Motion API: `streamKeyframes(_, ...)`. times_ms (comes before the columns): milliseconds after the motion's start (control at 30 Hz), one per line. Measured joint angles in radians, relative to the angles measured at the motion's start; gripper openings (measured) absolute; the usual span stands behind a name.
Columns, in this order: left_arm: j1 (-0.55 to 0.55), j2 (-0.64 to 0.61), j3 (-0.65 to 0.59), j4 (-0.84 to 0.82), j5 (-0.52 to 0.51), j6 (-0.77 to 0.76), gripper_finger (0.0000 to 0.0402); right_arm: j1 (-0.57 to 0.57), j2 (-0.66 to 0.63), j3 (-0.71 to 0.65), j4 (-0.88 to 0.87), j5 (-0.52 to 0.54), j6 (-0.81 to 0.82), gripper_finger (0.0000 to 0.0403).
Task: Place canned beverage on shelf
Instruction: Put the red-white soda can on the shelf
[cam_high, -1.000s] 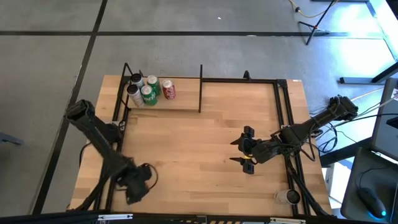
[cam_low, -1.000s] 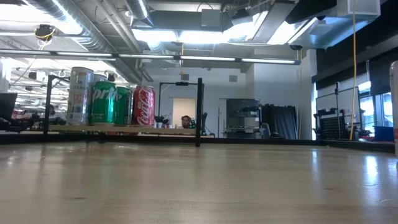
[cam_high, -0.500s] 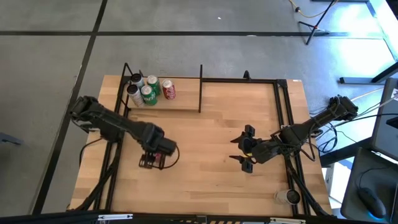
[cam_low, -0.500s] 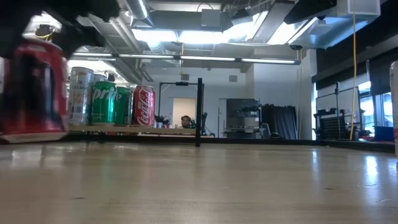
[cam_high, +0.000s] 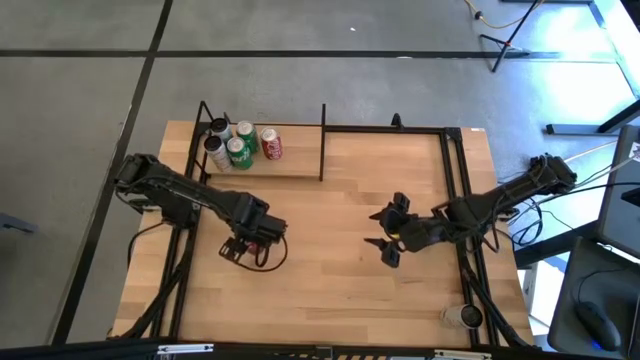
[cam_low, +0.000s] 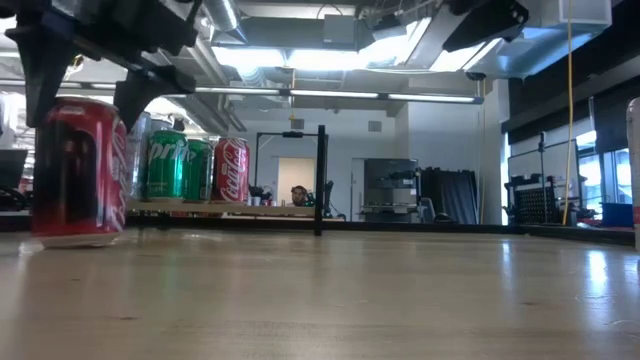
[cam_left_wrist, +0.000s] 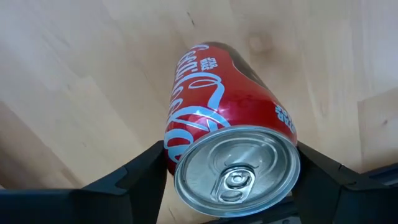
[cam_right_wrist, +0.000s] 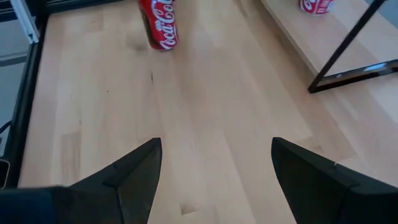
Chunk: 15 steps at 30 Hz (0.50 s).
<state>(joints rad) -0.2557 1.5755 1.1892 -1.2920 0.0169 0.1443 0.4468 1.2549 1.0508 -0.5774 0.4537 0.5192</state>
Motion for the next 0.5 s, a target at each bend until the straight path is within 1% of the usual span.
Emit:
streamKeyframes(100, -0.016, 0.007, 0.001, 0.003, -0.010, 0.015, 0.0256, -0.012, 0.000, 0.000, 0.000, -0.001, -0.001, 0.0287)
streamKeyframes(167, -0.024, 0.007, 0.000, 0.017, -0.012, 0.018, 0.0265, -0.017, 0.000, 0.000, 0.000, -0.001, -0.003, 0.0287)
streamKeyframes(433, -0.055, 0.016, 0.020, 0.026, -0.039, -0.017, 0.0330, -0.016, 0.000, 0.000, 0.000, -0.027, -0.019, 0.0287)
streamKeyframes(500, -0.061, 0.017, 0.043, 0.006, -0.058, -0.058, 0.0340, -0.016, 0.000, 0.000, -0.001, -0.043, -0.026, 0.0287)
